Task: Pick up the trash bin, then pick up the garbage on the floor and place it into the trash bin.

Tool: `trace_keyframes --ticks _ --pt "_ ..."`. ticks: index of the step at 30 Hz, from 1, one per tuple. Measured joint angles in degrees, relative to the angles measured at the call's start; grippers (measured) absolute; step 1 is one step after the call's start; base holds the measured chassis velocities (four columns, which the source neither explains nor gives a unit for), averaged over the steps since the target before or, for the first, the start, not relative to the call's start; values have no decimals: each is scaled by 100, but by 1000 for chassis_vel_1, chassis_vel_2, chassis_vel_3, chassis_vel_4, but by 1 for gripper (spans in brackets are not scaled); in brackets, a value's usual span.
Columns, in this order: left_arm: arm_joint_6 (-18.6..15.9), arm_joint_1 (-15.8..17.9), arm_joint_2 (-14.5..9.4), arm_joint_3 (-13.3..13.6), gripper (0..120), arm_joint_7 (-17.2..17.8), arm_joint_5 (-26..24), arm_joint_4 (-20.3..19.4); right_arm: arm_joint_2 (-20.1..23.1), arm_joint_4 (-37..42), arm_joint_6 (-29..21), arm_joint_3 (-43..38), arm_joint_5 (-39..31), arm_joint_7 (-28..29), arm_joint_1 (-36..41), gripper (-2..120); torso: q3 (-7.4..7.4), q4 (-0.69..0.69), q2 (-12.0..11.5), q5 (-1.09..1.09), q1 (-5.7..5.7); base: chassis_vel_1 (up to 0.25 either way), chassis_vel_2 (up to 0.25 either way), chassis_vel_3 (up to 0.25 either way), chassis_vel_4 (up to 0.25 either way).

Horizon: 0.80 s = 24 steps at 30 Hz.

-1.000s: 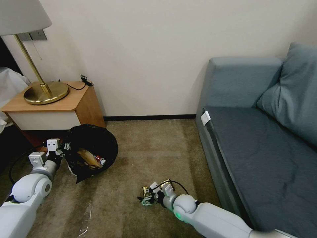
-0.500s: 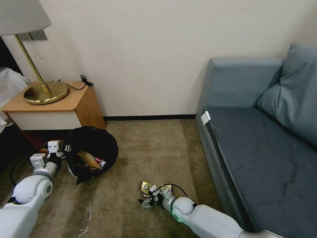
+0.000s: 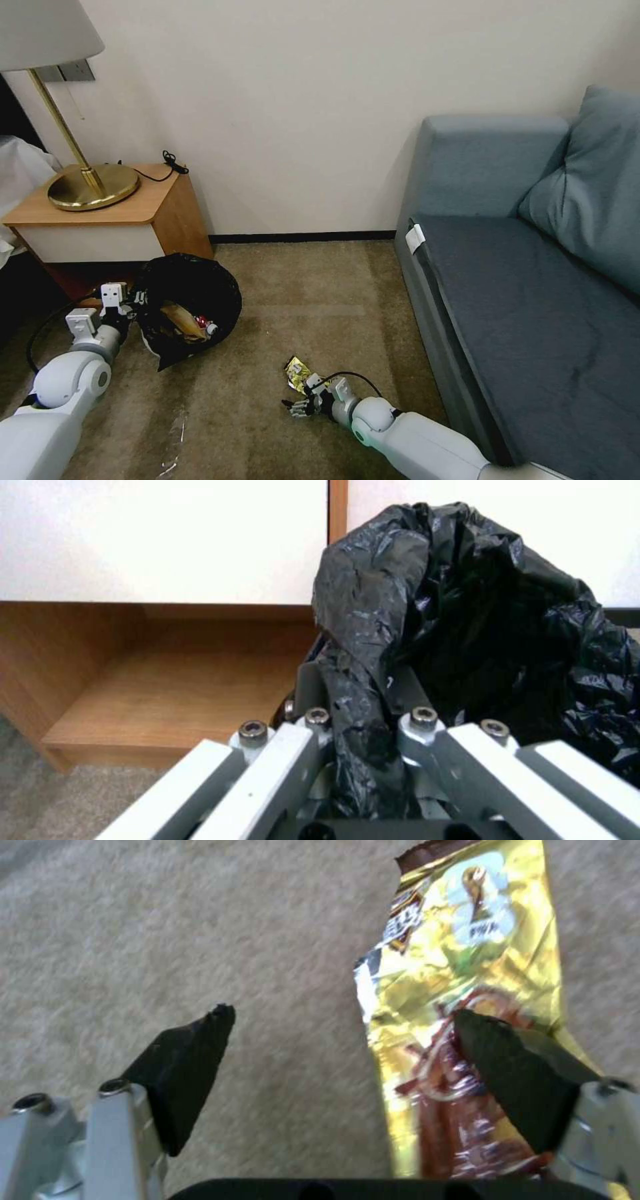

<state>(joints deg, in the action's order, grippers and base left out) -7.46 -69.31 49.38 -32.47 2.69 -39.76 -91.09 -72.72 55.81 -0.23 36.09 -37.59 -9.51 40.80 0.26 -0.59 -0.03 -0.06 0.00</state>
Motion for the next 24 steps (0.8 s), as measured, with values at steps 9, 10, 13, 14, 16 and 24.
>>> trace_keyframes --ticks 9,10,13,14,16,24 --pt "20 139 68 143 4 -5 -7 78 -3 -243 132 -94 -17 -169 -60 94 0 -1 0 0 0 0 0 0 0" --pt "20 139 68 143 4 -5 -7 78 -3 -243 132 -94 -17 -169 -60 94 0 -1 0 0 0 0 0 0 0" --pt "25 166 84 179 4 -4 -8 79 -12 -293 161 -115 -5 -206 -44 94 0 -1 0 1 0 0 0 0 0" --pt "26 177 102 214 4 -3 -9 80 -25 -361 190 -151 16 -256 -33 94 0 -2 0 1 0 0 0 0 0" --pt "26 180 113 230 4 -3 -9 80 -35 -407 210 -179 34 -289 -31 94 0 -1 0 1 0 0 0 0 0" --pt "33 230 150 279 4 1 -9 92 -39 -530 279 -262 66 -445 -10 75 0 -1 0 1 0 0 0 0 0"
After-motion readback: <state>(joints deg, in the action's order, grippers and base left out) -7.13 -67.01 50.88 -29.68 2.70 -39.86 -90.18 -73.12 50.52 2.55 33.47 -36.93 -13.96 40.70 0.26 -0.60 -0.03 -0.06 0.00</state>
